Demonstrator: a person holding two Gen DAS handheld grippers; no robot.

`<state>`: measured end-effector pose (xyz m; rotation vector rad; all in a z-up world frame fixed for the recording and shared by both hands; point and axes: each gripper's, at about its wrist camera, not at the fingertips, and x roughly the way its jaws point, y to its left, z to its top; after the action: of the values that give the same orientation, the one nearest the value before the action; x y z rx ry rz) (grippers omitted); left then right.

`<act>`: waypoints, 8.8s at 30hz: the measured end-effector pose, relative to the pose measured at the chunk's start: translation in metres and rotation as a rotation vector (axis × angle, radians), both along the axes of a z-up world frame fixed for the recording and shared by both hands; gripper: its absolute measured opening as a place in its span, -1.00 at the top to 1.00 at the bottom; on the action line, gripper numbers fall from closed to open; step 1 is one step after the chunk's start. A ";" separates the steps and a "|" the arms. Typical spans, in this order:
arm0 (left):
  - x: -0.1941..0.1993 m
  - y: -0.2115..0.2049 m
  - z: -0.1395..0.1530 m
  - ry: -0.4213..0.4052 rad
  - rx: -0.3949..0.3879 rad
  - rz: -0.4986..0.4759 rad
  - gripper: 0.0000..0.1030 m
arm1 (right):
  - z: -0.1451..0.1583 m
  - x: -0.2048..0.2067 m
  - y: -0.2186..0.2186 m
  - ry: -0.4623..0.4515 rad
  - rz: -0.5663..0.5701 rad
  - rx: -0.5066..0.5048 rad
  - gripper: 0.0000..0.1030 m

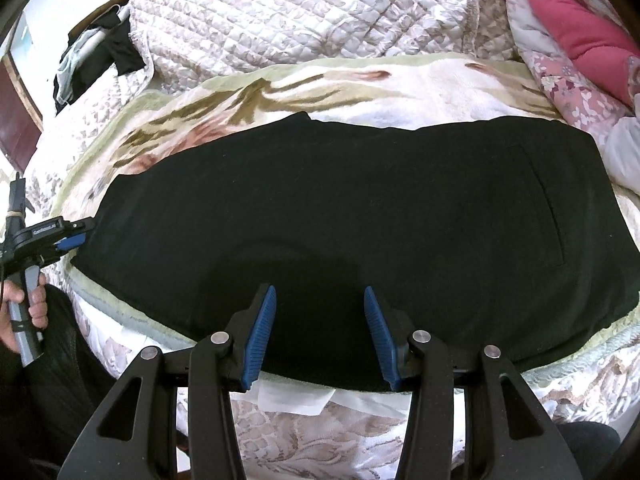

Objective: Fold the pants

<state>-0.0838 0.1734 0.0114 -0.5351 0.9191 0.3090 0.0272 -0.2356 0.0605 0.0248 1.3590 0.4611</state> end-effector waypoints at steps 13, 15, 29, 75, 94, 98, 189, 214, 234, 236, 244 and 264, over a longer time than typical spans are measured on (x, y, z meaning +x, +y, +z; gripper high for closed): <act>0.007 -0.014 -0.007 0.029 0.020 -0.080 -0.08 | -0.002 0.003 0.007 0.009 0.003 0.027 0.09; 0.013 -0.008 -0.008 0.023 0.007 -0.072 -0.07 | -0.002 0.004 0.007 0.008 0.001 0.030 0.09; 0.016 -0.023 0.014 -0.023 0.030 -0.157 0.86 | 0.008 0.003 -0.006 -0.016 -0.063 0.074 0.09; 0.043 -0.150 0.014 -0.082 0.039 -0.497 0.32 | -0.039 0.054 0.004 0.108 -0.128 0.312 0.09; 0.043 -0.148 0.005 -0.042 0.077 -0.469 0.32 | -0.024 0.069 -0.003 0.105 -0.186 0.383 0.96; 0.043 -0.147 0.007 -0.045 0.073 -0.471 0.32 | -0.055 0.071 -0.019 0.194 -0.231 0.343 0.95; 0.029 -0.199 0.010 -0.030 0.118 -0.636 0.32 | -0.015 0.060 -0.214 0.124 -0.920 0.245 0.51; 0.016 -0.157 0.016 -0.059 0.096 -0.520 0.32 | 0.044 0.074 0.024 0.052 -0.110 0.395 0.56; 0.009 -0.129 0.013 -0.051 0.082 -0.458 0.32 | 0.001 0.023 0.101 0.107 0.160 0.324 -0.04; 0.008 -0.124 0.015 -0.053 0.085 -0.449 0.32 | 0.024 0.025 0.098 0.097 0.169 0.376 -0.21; 0.009 -0.124 0.026 -0.079 0.094 -0.445 0.32 | 0.052 0.027 0.053 -0.086 0.061 0.310 -0.21; 0.100 -0.193 0.042 -0.153 0.145 -0.611 0.32 | -0.017 0.102 0.035 -0.044 0.022 0.117 0.40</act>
<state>0.0165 -0.0197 0.0531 -0.1251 0.8598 -0.2154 0.1289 -0.2007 0.0433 0.0955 1.2892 0.5556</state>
